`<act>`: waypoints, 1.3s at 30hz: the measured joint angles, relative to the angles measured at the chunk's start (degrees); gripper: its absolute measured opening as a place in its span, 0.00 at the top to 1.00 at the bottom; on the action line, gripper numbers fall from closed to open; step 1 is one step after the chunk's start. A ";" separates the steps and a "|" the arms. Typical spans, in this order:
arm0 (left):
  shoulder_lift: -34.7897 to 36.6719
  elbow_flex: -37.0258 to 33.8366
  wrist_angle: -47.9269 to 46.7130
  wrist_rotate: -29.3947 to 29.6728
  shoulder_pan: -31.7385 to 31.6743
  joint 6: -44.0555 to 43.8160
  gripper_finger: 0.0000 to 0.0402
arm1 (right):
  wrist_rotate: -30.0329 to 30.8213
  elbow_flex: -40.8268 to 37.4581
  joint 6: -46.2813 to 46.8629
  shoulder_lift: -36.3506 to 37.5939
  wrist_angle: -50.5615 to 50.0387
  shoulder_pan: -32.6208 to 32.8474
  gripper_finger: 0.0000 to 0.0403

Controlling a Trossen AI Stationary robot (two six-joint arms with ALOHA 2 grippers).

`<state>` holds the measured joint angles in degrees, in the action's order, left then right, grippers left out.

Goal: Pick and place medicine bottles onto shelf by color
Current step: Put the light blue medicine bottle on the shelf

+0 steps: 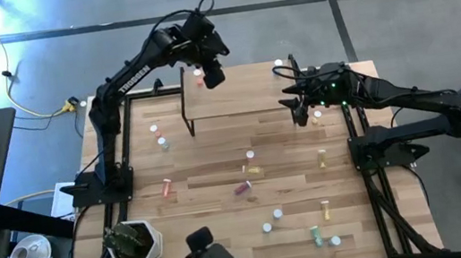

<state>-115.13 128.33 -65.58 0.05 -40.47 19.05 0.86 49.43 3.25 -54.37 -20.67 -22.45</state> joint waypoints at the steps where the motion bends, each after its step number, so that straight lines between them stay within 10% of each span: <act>1: 0.00 0.00 -0.32 -0.77 -0.25 -0.57 0.71 | 0.00 0.00 0.00 0.00 -0.13 0.01 0.56; 39: -9.03 -0.08 0.35 -1.34 -1.63 -1.95 0.71 | 0.02 0.00 0.00 0.00 0.05 -0.01 0.56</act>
<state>-124.16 128.25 -65.23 -1.28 -42.09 17.10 0.89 49.43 3.25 -54.37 -20.62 -22.46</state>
